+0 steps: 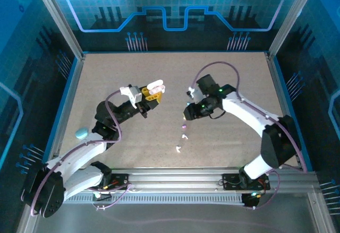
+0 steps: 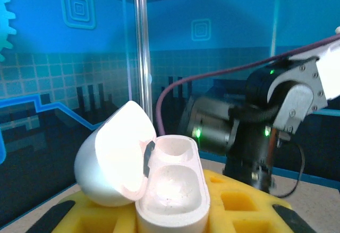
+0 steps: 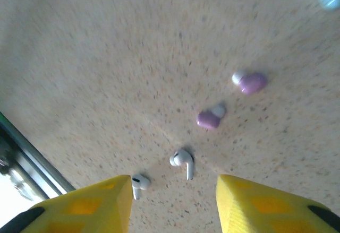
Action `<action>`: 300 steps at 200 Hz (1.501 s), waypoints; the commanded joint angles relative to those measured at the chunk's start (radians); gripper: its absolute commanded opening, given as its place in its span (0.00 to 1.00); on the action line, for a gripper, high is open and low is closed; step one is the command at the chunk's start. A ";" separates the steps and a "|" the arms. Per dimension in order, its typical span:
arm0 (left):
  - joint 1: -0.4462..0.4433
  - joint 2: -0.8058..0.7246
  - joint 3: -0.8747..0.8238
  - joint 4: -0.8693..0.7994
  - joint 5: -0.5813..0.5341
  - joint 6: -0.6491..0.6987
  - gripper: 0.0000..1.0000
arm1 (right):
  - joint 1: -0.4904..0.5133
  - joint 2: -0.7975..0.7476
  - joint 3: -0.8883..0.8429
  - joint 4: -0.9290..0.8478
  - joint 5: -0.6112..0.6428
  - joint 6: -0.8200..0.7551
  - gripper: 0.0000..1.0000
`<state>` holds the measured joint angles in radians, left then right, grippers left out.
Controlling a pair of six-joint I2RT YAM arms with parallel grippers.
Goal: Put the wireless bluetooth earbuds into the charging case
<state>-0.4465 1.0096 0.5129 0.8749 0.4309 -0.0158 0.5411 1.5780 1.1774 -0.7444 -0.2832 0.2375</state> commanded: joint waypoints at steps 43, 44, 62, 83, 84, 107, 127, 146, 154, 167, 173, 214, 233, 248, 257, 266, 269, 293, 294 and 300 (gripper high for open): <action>-0.006 -0.059 -0.008 -0.041 -0.051 0.069 0.22 | 0.140 0.148 0.015 -0.075 0.145 -0.033 0.43; -0.004 -0.059 -0.008 -0.041 -0.051 0.070 0.22 | 0.141 0.149 0.015 -0.075 0.146 -0.033 0.43; -0.005 -0.052 -0.006 -0.041 -0.046 0.066 0.22 | 0.170 0.177 0.008 -0.063 0.165 -0.030 0.43; -0.006 -0.042 -0.002 -0.041 -0.037 0.062 0.22 | 0.201 0.201 0.011 -0.055 0.201 -0.034 0.43; -0.005 -0.041 -0.002 -0.041 -0.037 0.062 0.22 | 0.202 0.202 0.012 -0.055 0.201 -0.035 0.43; -0.004 -0.034 0.002 -0.036 -0.034 0.063 0.22 | 0.221 0.238 0.022 -0.050 0.215 -0.037 0.43; -0.004 -0.037 0.001 -0.040 -0.035 0.062 0.22 | 0.232 0.261 0.032 -0.055 0.240 -0.044 0.44; -0.005 -0.040 -0.002 -0.040 -0.038 0.064 0.23 | 0.235 0.278 0.040 -0.055 0.238 -0.051 0.44; -0.006 -0.041 -0.002 -0.040 -0.038 0.066 0.23 | 0.236 0.285 0.046 -0.057 0.237 -0.054 0.44; -0.005 -0.041 -0.002 -0.041 -0.040 0.066 0.23 | 0.242 0.296 0.055 -0.058 0.242 -0.056 0.44; -0.005 -0.042 -0.002 -0.040 -0.040 0.066 0.23 | 0.245 0.301 0.060 -0.059 0.245 -0.055 0.44; -0.004 -0.051 -0.006 -0.042 -0.045 0.066 0.23 | 0.259 0.339 0.078 -0.070 0.270 -0.055 0.44; -0.005 -0.057 -0.007 -0.047 -0.047 0.070 0.23 | 0.266 0.354 0.080 -0.076 0.279 -0.054 0.43; -0.006 -0.062 -0.009 -0.051 -0.050 0.072 0.23 | 0.271 0.363 0.082 -0.080 0.287 -0.053 0.42; -0.003 -0.062 -0.009 -0.053 -0.050 0.073 0.23 | 0.276 0.368 0.084 -0.082 0.290 -0.052 0.41; -0.005 -0.061 -0.009 -0.052 -0.049 0.072 0.23 | 0.279 0.370 0.084 -0.082 0.295 -0.050 0.40; -0.005 -0.062 -0.009 -0.052 -0.049 0.073 0.23 | 0.279 0.372 0.085 -0.084 0.295 -0.048 0.40; -0.005 -0.063 -0.010 -0.052 -0.050 0.072 0.23 | 0.289 0.368 0.085 -0.094 0.307 -0.036 0.38; -0.005 -0.063 -0.010 -0.052 -0.050 0.073 0.23 | 0.290 0.367 0.084 -0.093 0.308 -0.035 0.38; -0.005 -0.063 -0.011 -0.052 -0.050 0.071 0.23 | 0.290 0.364 0.081 -0.094 0.314 -0.030 0.38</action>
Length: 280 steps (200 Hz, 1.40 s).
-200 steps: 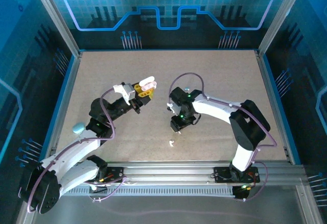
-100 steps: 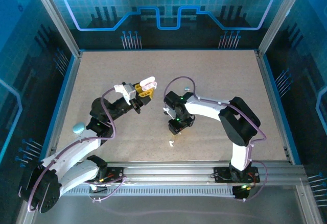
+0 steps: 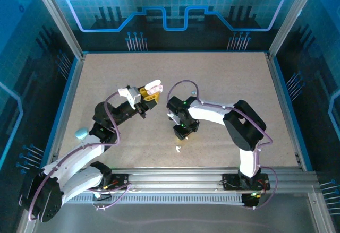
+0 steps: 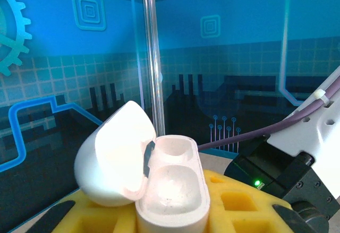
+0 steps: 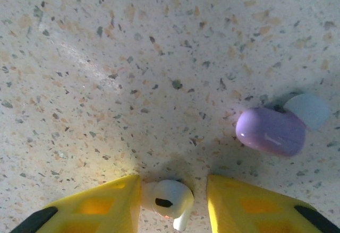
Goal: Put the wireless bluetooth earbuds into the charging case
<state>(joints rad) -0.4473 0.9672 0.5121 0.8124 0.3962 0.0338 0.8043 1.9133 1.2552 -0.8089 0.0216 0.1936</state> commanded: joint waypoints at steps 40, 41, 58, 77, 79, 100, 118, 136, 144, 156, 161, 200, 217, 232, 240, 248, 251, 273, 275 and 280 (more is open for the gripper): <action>-0.005 -0.017 -0.007 0.005 -0.015 0.024 0.23 | 0.009 -0.020 -0.034 -0.025 0.067 0.075 0.34; -0.004 -0.017 -0.007 0.005 -0.015 0.024 0.23 | 0.008 -0.022 -0.036 -0.023 0.068 0.077 0.34; -0.005 -0.009 -0.002 0.001 -0.010 0.023 0.23 | -0.016 -0.069 -0.074 -0.004 0.080 0.112 0.33; -0.005 0.008 0.006 0.003 0.002 0.016 0.23 | -0.050 -0.119 -0.114 0.012 0.092 0.151 0.33; -0.004 0.010 0.008 0.004 0.004 0.015 0.23 | -0.054 -0.125 -0.118 0.014 0.093 0.156 0.33; -0.005 0.035 0.016 0.016 0.020 0.003 0.23 | -0.110 -0.169 -0.166 0.020 0.095 0.210 0.33; -0.007 0.055 0.017 0.033 0.026 -0.013 0.23 | -0.167 -0.200 -0.213 0.029 0.076 0.267 0.33; -0.008 0.072 0.020 0.046 0.036 -0.024 0.23 | -0.210 -0.226 -0.256 0.050 0.055 0.310 0.33; -0.010 0.077 0.022 0.047 0.038 -0.026 0.23 | -0.221 -0.234 -0.268 0.057 0.041 0.321 0.33; -0.011 0.083 0.023 0.050 0.037 -0.027 0.23 | -0.234 -0.240 -0.277 0.065 0.016 0.338 0.33; -0.012 0.084 0.025 0.051 0.036 -0.026 0.23 | -0.234 -0.238 -0.278 0.066 0.008 0.341 0.33; -0.013 0.088 0.028 0.048 0.034 -0.026 0.23 | -0.234 -0.221 -0.270 0.055 -0.022 0.361 0.39; -0.013 0.087 0.031 0.045 0.035 -0.028 0.22 | -0.232 -0.224 -0.269 0.048 -0.032 0.366 0.40; -0.014 0.089 0.032 0.042 0.037 -0.027 0.22 | -0.230 -0.231 -0.269 0.040 -0.032 0.375 0.40; -0.014 0.091 0.033 0.042 0.039 -0.028 0.23 | -0.229 -0.231 -0.269 0.037 -0.031 0.378 0.40; -0.014 0.092 0.032 0.042 0.039 -0.028 0.23 | -0.228 -0.231 -0.269 0.036 -0.031 0.379 0.40; -0.014 0.094 0.033 0.042 0.039 -0.028 0.23 | -0.228 -0.231 -0.268 0.035 -0.026 0.379 0.40; -0.014 0.098 0.035 0.047 0.042 -0.029 0.22 | -0.224 -0.226 -0.264 0.027 0.021 0.380 0.40; -0.014 0.099 0.035 0.047 0.042 -0.029 0.23 | -0.224 -0.226 -0.263 0.026 0.026 0.380 0.40; -0.015 0.101 0.035 0.046 0.042 -0.030 0.22 | -0.224 -0.224 -0.261 0.025 0.035 0.382 0.40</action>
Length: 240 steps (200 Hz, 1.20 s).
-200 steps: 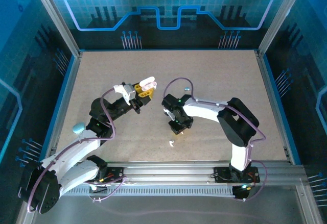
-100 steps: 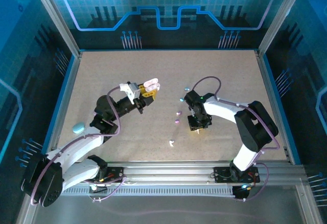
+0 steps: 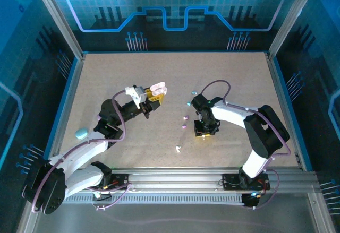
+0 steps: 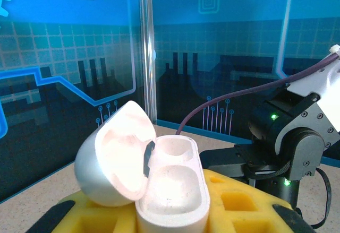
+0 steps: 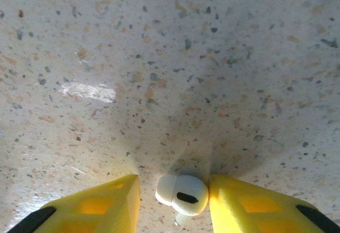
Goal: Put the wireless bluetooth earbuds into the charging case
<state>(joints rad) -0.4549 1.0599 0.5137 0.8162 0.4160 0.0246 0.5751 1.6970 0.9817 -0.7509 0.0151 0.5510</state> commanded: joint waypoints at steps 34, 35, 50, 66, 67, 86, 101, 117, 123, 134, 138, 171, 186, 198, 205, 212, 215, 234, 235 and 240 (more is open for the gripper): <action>-0.007 0.013 0.036 0.045 0.024 -0.020 0.23 | 0.005 0.016 0.033 -0.024 0.045 0.043 0.40; -0.006 0.014 0.036 0.044 0.024 -0.021 0.23 | 0.005 0.017 0.033 -0.025 0.046 0.044 0.40; -0.008 0.014 0.034 0.044 0.022 -0.021 0.23 | 0.009 0.033 0.039 -0.028 0.045 0.054 0.41; -0.006 0.011 0.030 0.044 0.021 -0.020 0.23 | 0.012 0.041 0.037 -0.029 0.057 0.063 0.39; -0.007 0.012 0.030 0.044 0.021 -0.020 0.23 | 0.012 0.043 0.037 -0.030 0.057 0.064 0.39; -0.007 0.010 0.027 0.045 0.019 -0.018 0.23 | 0.018 0.047 0.036 -0.034 0.063 0.073 0.38; -0.006 0.011 0.025 0.048 0.018 -0.017 0.23 | 0.023 0.048 0.038 -0.043 0.070 0.078 0.37; -0.006 0.008 0.022 0.047 0.017 -0.016 0.23 | 0.029 0.047 0.036 -0.056 0.085 0.081 0.36; -0.007 0.006 0.020 0.047 0.016 -0.017 0.23 | 0.030 0.047 0.036 -0.060 0.087 0.081 0.36; -0.007 0.005 0.019 0.047 0.013 -0.015 0.23 | 0.035 0.043 0.045 -0.078 0.086 0.079 0.36; -0.006 0.004 0.019 0.047 0.013 -0.015 0.23 | 0.038 0.038 0.049 -0.082 0.087 0.079 0.37; -0.007 0.005 0.014 0.051 0.014 -0.016 0.23 | 0.037 0.038 0.039 -0.072 0.099 0.090 0.37; -0.006 0.005 0.013 0.052 0.015 -0.018 0.23 | 0.037 0.048 0.028 -0.054 0.093 0.097 0.36; -0.006 0.005 0.014 0.053 0.014 -0.017 0.23 | 0.038 0.050 0.022 -0.045 0.085 0.106 0.35; -0.007 0.005 0.014 0.053 0.012 -0.016 0.23 | 0.041 0.049 0.021 -0.043 0.085 0.108 0.35; -0.006 0.005 0.014 0.054 0.013 -0.016 0.23 | 0.042 0.049 0.021 -0.043 0.087 0.109 0.35; -0.007 0.006 0.014 0.053 0.013 -0.017 0.23 | 0.042 0.049 0.021 -0.042 0.087 0.110 0.34; -0.006 0.008 0.014 0.053 0.015 -0.018 0.23 | 0.043 0.052 0.020 -0.040 0.088 0.110 0.34; -0.007 0.007 0.014 0.053 0.015 -0.018 0.23 | 0.043 0.053 0.020 -0.040 0.088 0.110 0.34; -0.007 0.007 0.014 0.052 0.015 -0.019 0.23 | 0.043 0.054 0.019 -0.038 0.088 0.111 0.34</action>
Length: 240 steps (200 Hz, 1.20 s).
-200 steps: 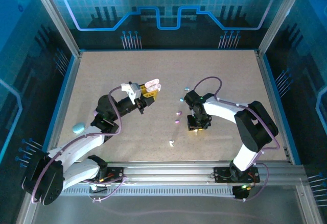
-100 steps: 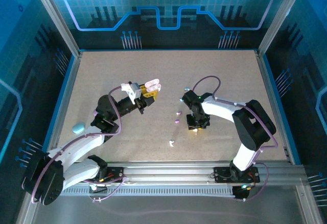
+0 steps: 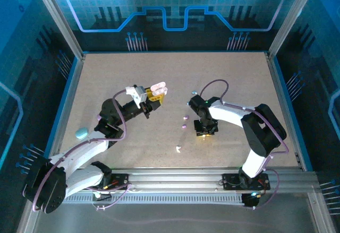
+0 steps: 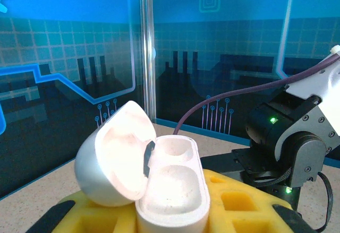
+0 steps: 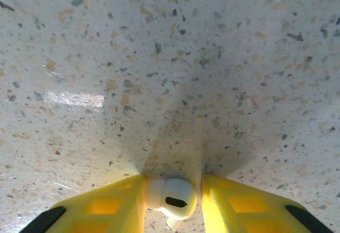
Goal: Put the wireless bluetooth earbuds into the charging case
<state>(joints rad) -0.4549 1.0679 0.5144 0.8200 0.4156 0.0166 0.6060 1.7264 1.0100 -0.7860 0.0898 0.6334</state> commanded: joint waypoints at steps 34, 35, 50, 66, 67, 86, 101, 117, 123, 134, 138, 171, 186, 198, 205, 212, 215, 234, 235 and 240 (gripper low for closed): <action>-0.007 -0.001 0.012 0.051 0.013 -0.012 0.23 | 0.010 0.022 -0.015 0.017 0.016 0.041 0.35; -0.007 -0.001 0.012 0.051 0.013 -0.013 0.23 | 0.010 0.021 -0.015 0.016 0.016 0.041 0.35; -0.005 -0.001 0.012 0.051 0.011 -0.014 0.23 | 0.009 0.024 -0.015 0.026 0.014 0.043 0.35; -0.007 0.001 0.012 0.051 0.013 -0.015 0.23 | 0.006 0.029 -0.018 0.034 0.015 0.044 0.34; -0.007 0.000 0.012 0.051 0.013 -0.016 0.23 | 0.006 0.029 -0.018 0.035 0.015 0.043 0.34; -0.008 0.006 0.013 0.052 0.015 -0.017 0.23 | 0.001 0.034 -0.024 0.046 0.020 0.043 0.32; -0.007 0.011 0.015 0.055 0.015 -0.020 0.23 | 0.001 0.033 -0.024 0.049 0.028 0.036 0.30; -0.007 0.018 0.019 0.055 0.018 -0.024 0.23 | 0.001 0.017 -0.025 0.053 0.035 0.024 0.29; -0.008 0.020 0.019 0.055 0.017 -0.025 0.23 | 0.001 0.005 -0.025 0.053 0.041 0.022 0.29; -0.008 0.026 0.021 0.055 0.018 -0.026 0.23 | 0.003 -0.027 -0.027 0.063 0.050 0.001 0.29; -0.008 0.027 0.021 0.054 0.017 -0.028 0.23 | 0.003 -0.040 -0.026 0.061 0.060 0.000 0.29; -0.020 0.067 0.040 0.041 0.018 -0.033 0.23 | 0.001 -0.193 0.004 0.048 0.145 -0.054 0.29; -0.035 0.095 0.054 0.041 0.012 -0.040 0.23 | 0.001 -0.276 0.037 0.040 0.190 -0.090 0.29; -0.053 0.123 0.067 0.046 0.003 -0.046 0.23 | 0.001 -0.342 0.069 0.047 0.218 -0.123 0.29; -0.065 0.144 0.078 0.047 0.002 -0.047 0.23 | 0.002 -0.379 0.091 0.053 0.233 -0.145 0.30; -0.077 0.162 0.088 0.049 0.000 -0.050 0.23 | 0.003 -0.415 0.115 0.065 0.248 -0.167 0.30; -0.081 0.171 0.094 0.050 -0.002 -0.052 0.24 | 0.003 -0.428 0.125 0.070 0.252 -0.175 0.30; -0.113 0.220 0.117 0.085 -0.003 -0.064 0.25 | 0.007 -0.509 0.185 0.113 0.288 -0.228 0.30; -0.114 0.222 0.118 0.088 -0.003 -0.066 0.25 | 0.008 -0.513 0.188 0.117 0.288 -0.231 0.30; -0.121 0.233 0.124 0.098 -0.003 -0.070 0.25 | 0.011 -0.529 0.202 0.134 0.292 -0.248 0.30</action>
<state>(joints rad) -0.5426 1.2552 0.5846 0.8379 0.4152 -0.0273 0.6079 1.2789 1.1389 -0.7162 0.2993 0.4835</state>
